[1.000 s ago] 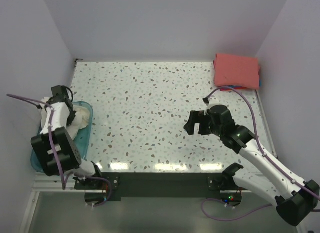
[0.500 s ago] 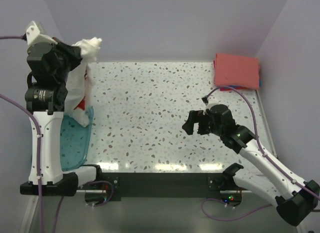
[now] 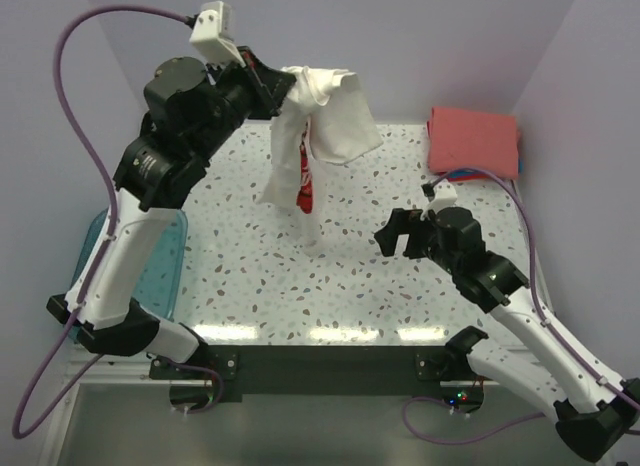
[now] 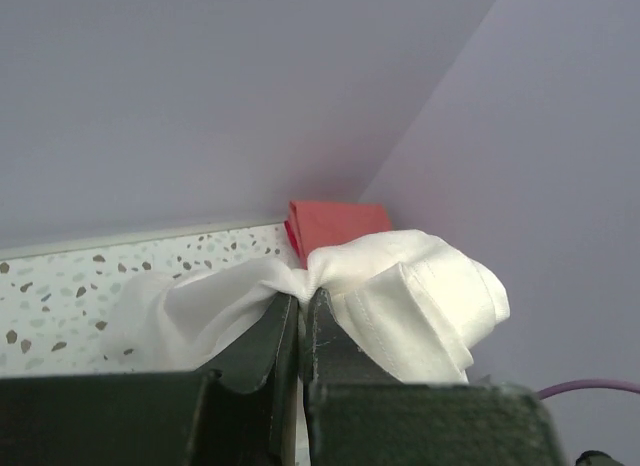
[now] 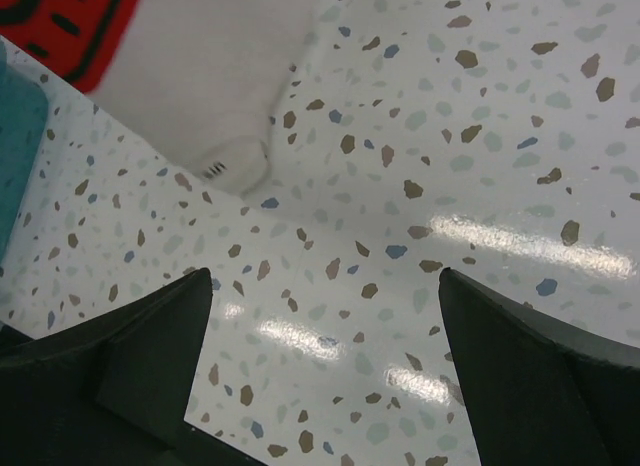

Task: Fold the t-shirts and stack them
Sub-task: Move the tshirt to the center of the board

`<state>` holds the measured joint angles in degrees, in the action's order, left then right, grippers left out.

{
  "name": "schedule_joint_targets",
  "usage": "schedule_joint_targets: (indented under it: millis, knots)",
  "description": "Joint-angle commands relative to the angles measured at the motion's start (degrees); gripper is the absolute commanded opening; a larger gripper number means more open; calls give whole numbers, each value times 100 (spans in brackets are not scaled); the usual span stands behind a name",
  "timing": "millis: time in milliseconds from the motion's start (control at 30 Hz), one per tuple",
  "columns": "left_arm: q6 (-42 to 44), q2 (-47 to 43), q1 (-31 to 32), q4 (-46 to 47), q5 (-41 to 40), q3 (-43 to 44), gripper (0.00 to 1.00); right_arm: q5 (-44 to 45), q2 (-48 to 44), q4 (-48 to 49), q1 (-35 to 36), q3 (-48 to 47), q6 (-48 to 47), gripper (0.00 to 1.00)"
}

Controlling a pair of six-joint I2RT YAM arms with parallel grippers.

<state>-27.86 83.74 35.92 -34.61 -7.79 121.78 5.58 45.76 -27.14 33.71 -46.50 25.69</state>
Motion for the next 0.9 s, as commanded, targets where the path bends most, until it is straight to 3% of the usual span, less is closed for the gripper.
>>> schedule_joint_targets:
  millis: [0, 100, 200, 267, 367, 633, 733, 867]
  knots:
    - [71, 114, 90, 622, -126, -260, 0, 522, -137, 340, -14, -61, -56, 99]
    - [-53, 291, 91, 683, -222, -338, 0, 601, -50, 455, -5, 9, -21, 99]
    - [-80, 431, 56, 754, -862, -452, 0, 698, 187, 743, -5, 106, 41, 99]
    - [-263, 546, -338, 641, -830, -497, 0, 768, 494, 859, 3, 115, 120, 99]
    - [-861, 704, -1252, 675, -118, -952, 0, 795, 995, 1061, -5, 80, 234, 99]
    - [-1556, 1434, -3054, 1246, 752, -3377, 0, 296, 1901, 1333, 3, 167, 392, 98]
    - [-1626, 1338, -3301, 1763, 1060, -4301, 0, 75, 2024, 1702, 4, 623, 638, 98]
    - [-1635, 1223, -3399, 1984, 1104, -4794, 0, -4, 2402, 2580, -5, 1221, 1086, 98]
